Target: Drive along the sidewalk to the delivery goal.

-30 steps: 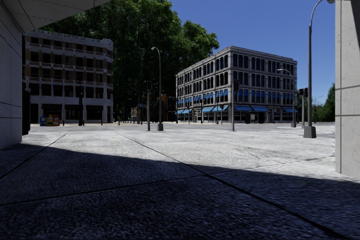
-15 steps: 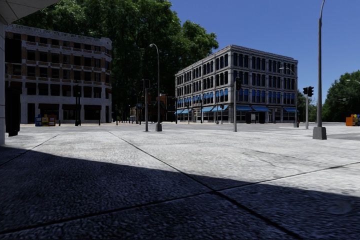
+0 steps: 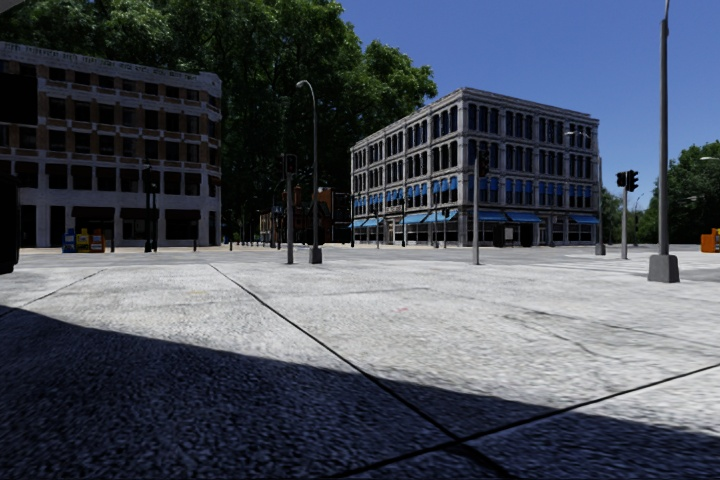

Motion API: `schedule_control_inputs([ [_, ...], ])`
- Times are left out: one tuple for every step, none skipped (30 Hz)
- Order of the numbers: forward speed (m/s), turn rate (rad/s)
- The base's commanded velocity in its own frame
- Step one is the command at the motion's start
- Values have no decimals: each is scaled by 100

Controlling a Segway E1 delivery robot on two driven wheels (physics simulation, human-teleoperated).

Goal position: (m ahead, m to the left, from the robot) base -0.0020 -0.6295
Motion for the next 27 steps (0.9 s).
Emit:
schedule_control_inputs([
  [116, 0],
  [0, 0],
  [0, 0],
  [0, 0],
  [0, 0],
  [0, 0],
  [0, 0],
  [0, 0],
  [0, 0],
  [0, 0],
  [0, 0],
  [0, 0],
  [0, 0],
  [0, 0],
  [0, 0],
  [0, 0],
  [0, 0],
  [0, 0],
  [0, 0],
  [0, 0],
  [0, 0],
  [0, 0],
  [0, 0],
  [0, 0],
  [0, 0],
  [0, 0],
  [0, 0],
])
